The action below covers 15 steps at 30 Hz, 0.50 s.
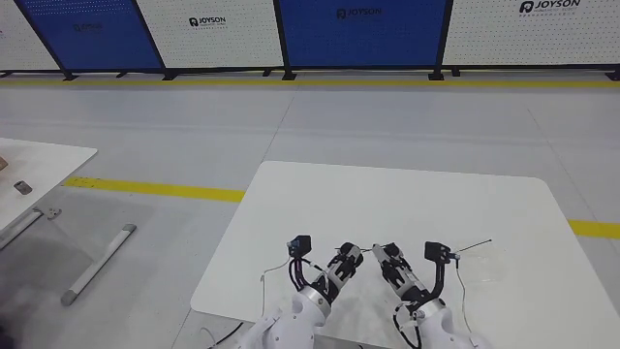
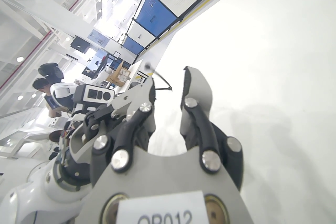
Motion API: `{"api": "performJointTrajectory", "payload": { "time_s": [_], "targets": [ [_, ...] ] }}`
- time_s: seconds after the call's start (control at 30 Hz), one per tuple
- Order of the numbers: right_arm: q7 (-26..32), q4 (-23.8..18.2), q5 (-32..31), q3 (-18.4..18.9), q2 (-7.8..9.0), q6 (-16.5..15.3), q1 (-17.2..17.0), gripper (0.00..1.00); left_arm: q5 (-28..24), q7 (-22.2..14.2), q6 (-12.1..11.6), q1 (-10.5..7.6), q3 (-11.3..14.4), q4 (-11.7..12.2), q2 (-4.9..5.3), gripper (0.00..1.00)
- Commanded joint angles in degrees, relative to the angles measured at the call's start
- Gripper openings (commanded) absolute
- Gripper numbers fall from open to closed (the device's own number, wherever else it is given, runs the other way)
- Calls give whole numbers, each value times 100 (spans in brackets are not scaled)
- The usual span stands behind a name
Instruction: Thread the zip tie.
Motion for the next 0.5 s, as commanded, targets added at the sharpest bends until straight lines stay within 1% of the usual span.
{"api": "performJointTrajectory", "payload": {
  "time_s": [0.0,0.1,0.2,0.23,0.27,0.3,0.37,0.47],
  "targets": [
    [-56,-9,36,43,8,-124,-49,100,-110,14,-20,8,-42,-35,-1,0],
    [-102,-56,57,108,31,-397,-163,100,-317,-42,-77,24,-134,-152,3,0],
    [-233,-109,141,212,51,-604,-305,100,-538,-93,-151,69,-238,-303,11,0],
    [-387,-123,226,269,52,-586,-383,100,-581,-136,-190,93,-282,-352,19,0],
    [-651,-141,432,313,33,-395,-480,100,-613,-188,-223,117,-309,-392,26,0],
    [-724,-158,503,315,25,-320,-507,100,-622,-261,-268,144,-328,-435,36,0],
    [-724,-158,503,315,25,-320,-507,100,-605,-452,-450,213,-353,-525,60,0],
    [-724,-158,503,315,25,-320,-507,100,-605,-452,-450,213,-353,-525,60,0]
  ]
}}
